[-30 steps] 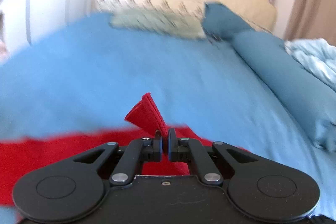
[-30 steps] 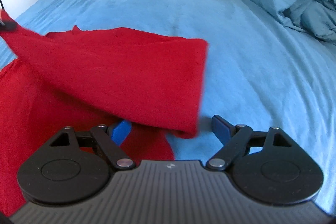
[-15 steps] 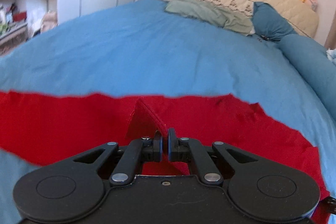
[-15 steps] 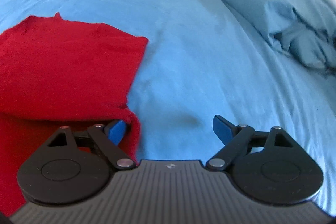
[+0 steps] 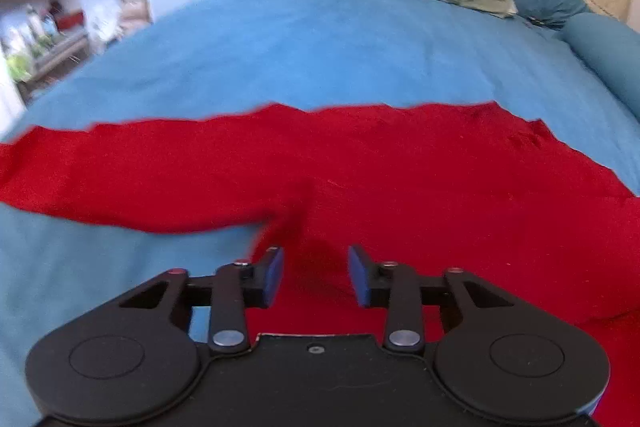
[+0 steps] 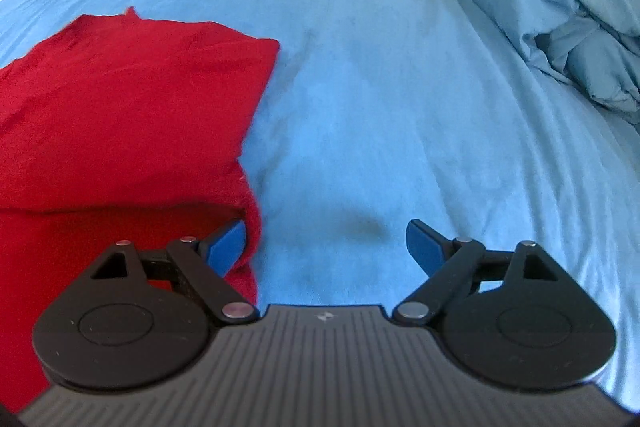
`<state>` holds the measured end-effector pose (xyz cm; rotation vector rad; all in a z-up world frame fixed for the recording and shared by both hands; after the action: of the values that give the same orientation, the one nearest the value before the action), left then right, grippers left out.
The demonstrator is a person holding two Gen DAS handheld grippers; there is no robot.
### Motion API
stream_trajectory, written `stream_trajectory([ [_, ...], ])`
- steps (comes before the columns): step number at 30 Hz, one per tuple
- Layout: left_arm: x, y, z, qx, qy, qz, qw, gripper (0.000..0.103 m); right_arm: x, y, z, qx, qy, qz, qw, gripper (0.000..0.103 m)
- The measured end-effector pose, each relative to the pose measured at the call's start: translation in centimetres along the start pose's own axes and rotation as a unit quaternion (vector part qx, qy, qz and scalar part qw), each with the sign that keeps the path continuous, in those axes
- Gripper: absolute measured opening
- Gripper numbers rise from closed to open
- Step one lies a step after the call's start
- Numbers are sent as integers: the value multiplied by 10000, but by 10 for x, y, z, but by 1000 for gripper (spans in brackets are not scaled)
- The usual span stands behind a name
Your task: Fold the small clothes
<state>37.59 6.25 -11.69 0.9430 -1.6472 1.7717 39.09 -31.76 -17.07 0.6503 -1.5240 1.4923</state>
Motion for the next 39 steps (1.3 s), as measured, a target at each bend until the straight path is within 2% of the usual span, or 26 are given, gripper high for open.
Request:
stream_trajectory([
  [2,13,-4,-4,-56,34,116,9999,43,21,-4,-6,46,-238,155,9996,103],
  [5,22,-14,7,-312,282,208,9989,52,39,-13,-25,-33,-1121,458,9926,103],
  [7,16,-19,17,-413,540,171,9975,54,32,-22,-47,-96,-1593,481,9860,103],
  [9,5,-23,27,-473,658,109,9967,54,15,-27,-66,-150,-1838,425,9819,103],
  [11,-3,-26,34,-572,728,152,9956,54,-7,-24,-75,-168,-1793,242,9834,102],
  [13,-10,-29,38,-696,755,158,9946,54,-24,-15,-70,-225,-1486,57,9886,101],
  [15,-17,-30,39,-719,824,121,9939,54,-21,-4,-56,-299,-1466,229,9885,101],
  [18,-26,-31,37,-700,888,38,9936,54,-7,-5,-50,-275,-1427,159,9893,102],
  [21,-31,-32,38,-657,932,-4,9935,54,3,-23,-57,-173,-1570,591,9857,103],
  [25,-46,-32,38,-574,886,-160,9943,54,-31,-67,-75,-215,-1469,793,9857,103],
  [27,-55,-28,35,-545,794,-276,9950,54,-58,-85,-76,-394,-1321,767,9875,103],
  [29,-60,-25,30,-488,830,-242,9951,54,-85,-95,-72,-536,-1072,550,9913,103],
  [30,-61,-23,29,-495,856,-221,9948,54,-90,-97,-67,-601,-1144,619,9897,103],
  [32,-59,-23,29,-570,849,-187,9946,54,-91,-99,-62,-646,-1238,635,9882,103],
  [35,-44,-24,26,-499,850,-133,9950,54,-81,-105,-64,-448,-1161,546,9907,103],
  [39,3,-33,10,-319,736,33,9968,54,-38,-102,-78,-172,-1173,787,9898,103],
])
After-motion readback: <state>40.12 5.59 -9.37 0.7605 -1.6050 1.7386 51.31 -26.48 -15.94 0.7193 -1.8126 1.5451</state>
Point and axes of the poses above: each gripper's, at about its wrist camera, not at the fingertips, and x roughly against the way its jaws point, z to its right, y to its underside, the point moved 1 cm from there along -x, roughly the way its jaws point, and after that the axes turned 5 degrees about -z, right-handed, at the moved point
